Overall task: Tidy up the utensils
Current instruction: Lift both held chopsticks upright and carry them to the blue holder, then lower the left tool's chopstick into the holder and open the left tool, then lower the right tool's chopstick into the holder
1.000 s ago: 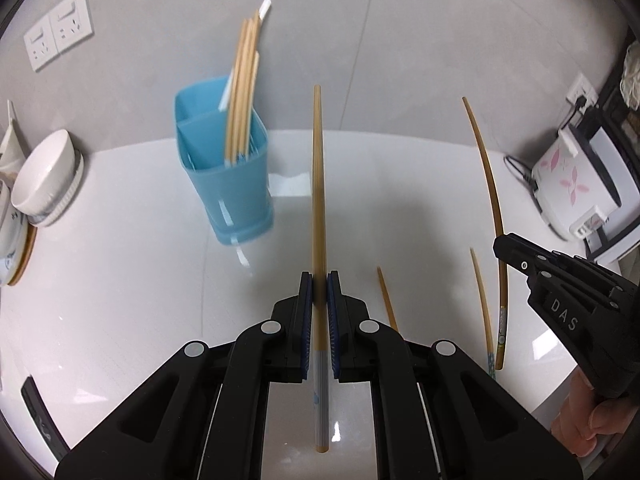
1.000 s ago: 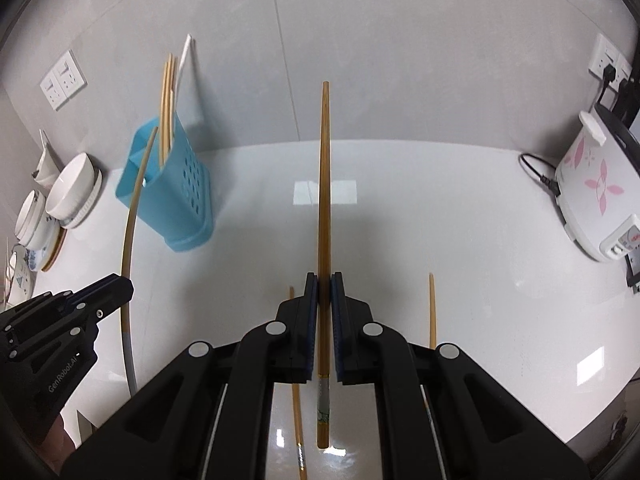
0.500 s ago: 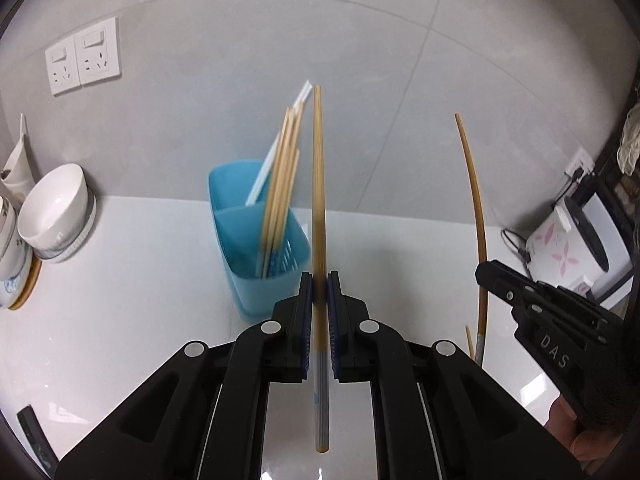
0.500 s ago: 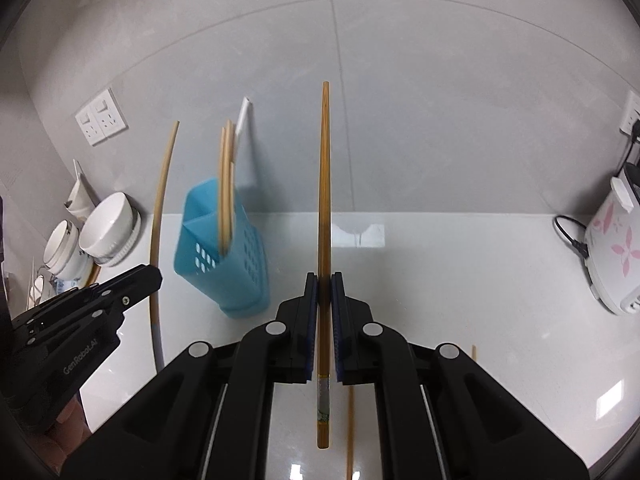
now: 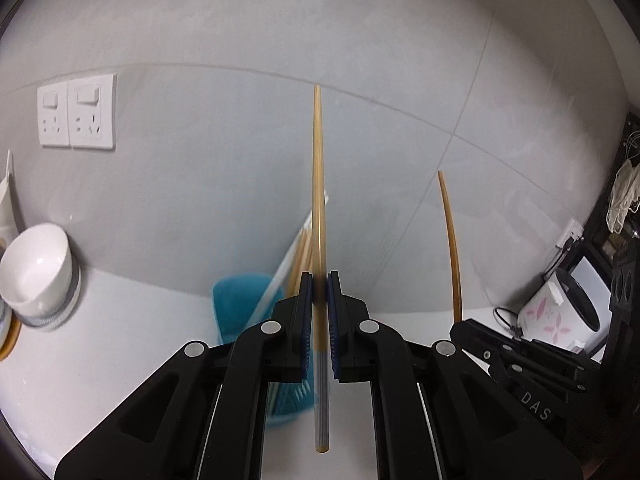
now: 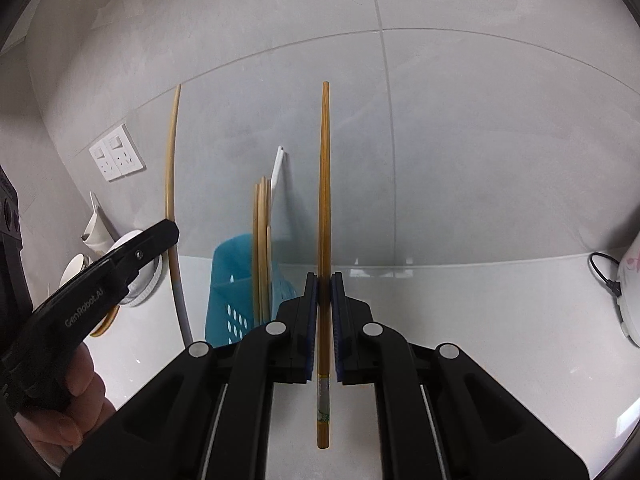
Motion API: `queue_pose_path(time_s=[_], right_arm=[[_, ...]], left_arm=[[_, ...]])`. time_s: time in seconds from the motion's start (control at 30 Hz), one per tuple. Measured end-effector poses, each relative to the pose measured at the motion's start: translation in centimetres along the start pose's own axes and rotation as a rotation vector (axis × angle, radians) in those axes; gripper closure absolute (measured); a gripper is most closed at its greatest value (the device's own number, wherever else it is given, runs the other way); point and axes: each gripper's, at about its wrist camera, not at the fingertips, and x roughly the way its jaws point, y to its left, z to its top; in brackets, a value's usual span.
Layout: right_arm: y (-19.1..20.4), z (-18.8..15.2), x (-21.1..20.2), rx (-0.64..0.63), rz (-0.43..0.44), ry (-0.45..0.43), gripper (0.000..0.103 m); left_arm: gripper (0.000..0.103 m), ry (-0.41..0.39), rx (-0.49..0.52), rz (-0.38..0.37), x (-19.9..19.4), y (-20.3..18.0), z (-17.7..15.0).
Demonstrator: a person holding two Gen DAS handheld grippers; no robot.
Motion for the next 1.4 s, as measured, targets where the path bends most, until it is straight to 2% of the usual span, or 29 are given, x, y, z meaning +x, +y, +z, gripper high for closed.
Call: queue_pose_path(time_s=[0.13,0.3,0.77,1.0,1.1,1.17,1.23,1.27,1.3,1.33,1.4], right_arm=[[0.0,0.7,1.4,0.013,0.015,-0.013,0.097],[-0.2,0.8,3.4,0.018,0.026,-0.003,0.097],[0.1,-0.1,6.2,0.023,0.036,0.039,0.097],[-0.1,-0.4,5.5,0.003,0.051,0.036,0.097],[0.1,-0.3,5.2,-0.006,0.058,0.03,0.097],[0.4,-0.1,5.1,-0.011,0.063,0.021,0.097],[0.6,0.1,5.0,-0.011,0.071,0.013,0.097],[0.8,0.2,5.1,-0.01,0.081,0.007,0.097],[1.0,0.3,5.1,-0.009,0.087,0.001,0.097],[1.2,0.4,5.2,-0.01,0.095,-0.006,0.097],[1.9,0.7,5.4,-0.016,0.126,-0.025,0.097]], left_arm=[[0.096,-0.09,0.067,-0.013,1.3,0.1,0.2],[0.096,-0.116,0.082,-0.019,3.3,0.8,-0.8],[0.096,-0.019,0.088,0.012,6.7,2.0,-4.6],[0.095,0.072,0.091,0.019,7.6,2.2,-5.6],[0.091,0.094,0.097,0.049,7.1,2.1,-5.4],[0.079,0.118,0.088,0.068,6.4,2.2,-5.1],[0.057,0.133,0.081,0.104,5.6,2.1,-4.8],[0.053,0.137,0.074,0.111,5.3,2.3,-4.7],[0.042,0.141,0.056,0.111,4.8,2.6,-4.7],[0.026,0.142,0.036,0.119,4.3,2.9,-4.7],[0.018,0.133,0.012,0.141,3.6,3.6,-4.8]])
